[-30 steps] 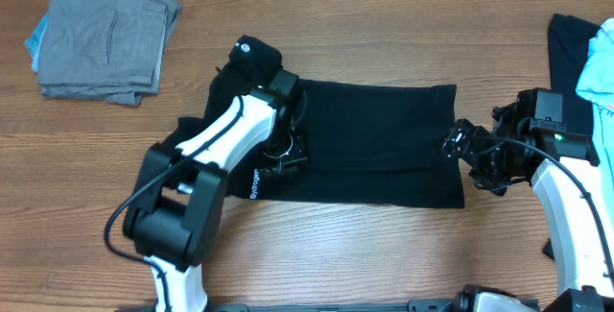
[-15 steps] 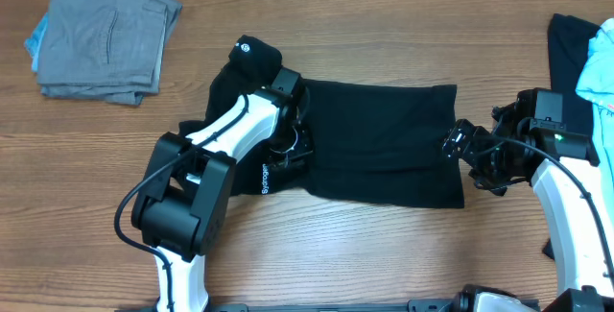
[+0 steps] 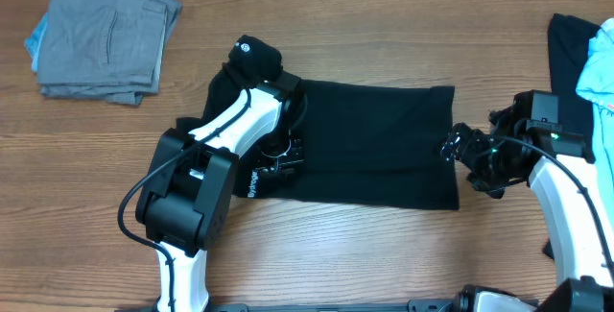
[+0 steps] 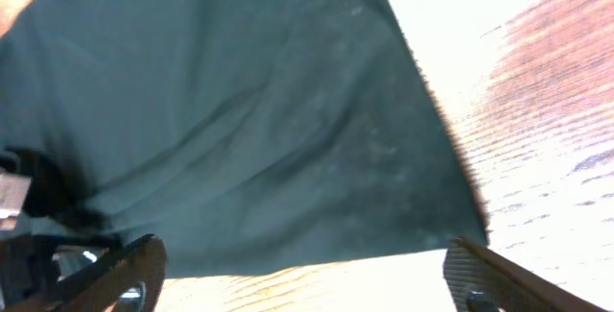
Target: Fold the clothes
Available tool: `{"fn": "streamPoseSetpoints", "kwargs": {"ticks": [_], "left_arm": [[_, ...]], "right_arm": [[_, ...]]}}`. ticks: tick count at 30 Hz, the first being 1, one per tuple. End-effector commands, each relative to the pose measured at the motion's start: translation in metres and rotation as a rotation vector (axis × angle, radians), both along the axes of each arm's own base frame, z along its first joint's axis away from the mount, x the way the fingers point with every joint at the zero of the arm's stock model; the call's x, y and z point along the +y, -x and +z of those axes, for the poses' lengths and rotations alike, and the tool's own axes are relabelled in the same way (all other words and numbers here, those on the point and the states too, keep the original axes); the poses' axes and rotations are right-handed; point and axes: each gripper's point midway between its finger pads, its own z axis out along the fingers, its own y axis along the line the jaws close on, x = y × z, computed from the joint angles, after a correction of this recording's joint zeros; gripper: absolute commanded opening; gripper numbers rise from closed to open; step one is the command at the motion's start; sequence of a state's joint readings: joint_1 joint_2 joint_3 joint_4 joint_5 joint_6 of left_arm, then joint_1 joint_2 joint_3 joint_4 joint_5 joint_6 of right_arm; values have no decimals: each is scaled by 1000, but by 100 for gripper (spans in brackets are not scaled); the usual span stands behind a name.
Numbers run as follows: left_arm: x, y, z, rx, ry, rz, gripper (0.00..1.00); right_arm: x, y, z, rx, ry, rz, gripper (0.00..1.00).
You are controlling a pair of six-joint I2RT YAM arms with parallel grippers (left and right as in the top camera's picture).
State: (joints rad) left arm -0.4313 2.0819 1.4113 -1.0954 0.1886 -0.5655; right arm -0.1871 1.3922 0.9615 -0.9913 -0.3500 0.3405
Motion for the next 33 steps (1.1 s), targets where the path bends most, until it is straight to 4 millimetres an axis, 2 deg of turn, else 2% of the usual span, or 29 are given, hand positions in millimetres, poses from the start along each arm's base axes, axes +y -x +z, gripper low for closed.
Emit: {"fn": "streamPoseSetpoints", "kwargs": {"ticks": [1,2,3,5,7,10,12,14,15,18,19,23,26,33], "left_arm": [[21,-7,-6,-22,-105,-32,15],[22,-6,-5,-15,-108,-30,15],[23,-6,-3,-13,-108,-29,15],[23,-6,2,-11,-110,-30,15],[22,-8,9,-14,-109,-30,15],[20,-16,28,-55,-99,-31,18],[18,-19,35,-78,-88,-29,31],[18,-19,38,-83,-86,-28,67],[19,-18,38,-79,-88,-28,79],[20,-15,38,-66,-94,-29,84],[20,-16,38,-71,-93,-28,87],[17,-27,36,-120,-84,-27,93],[16,-34,35,-146,-81,-26,94],[17,-46,33,-187,-73,-14,94]], "right_arm": [[7,4,-15,37,-2,31,74],[10,5,-18,47,-3,44,57],[14,6,-21,54,-4,56,48],[22,7,-25,64,-5,82,32],[31,7,-27,67,-4,109,22],[49,6,-29,63,-5,150,19],[61,3,-29,45,-3,190,19],[74,3,-31,43,-6,217,19],[80,3,-32,45,-8,227,19],[97,5,-38,60,-13,259,16],[111,7,-42,65,-27,303,13],[136,12,-58,86,-31,385,11],[143,13,-73,110,-28,407,11],[144,3,-99,123,-27,403,10]]}}
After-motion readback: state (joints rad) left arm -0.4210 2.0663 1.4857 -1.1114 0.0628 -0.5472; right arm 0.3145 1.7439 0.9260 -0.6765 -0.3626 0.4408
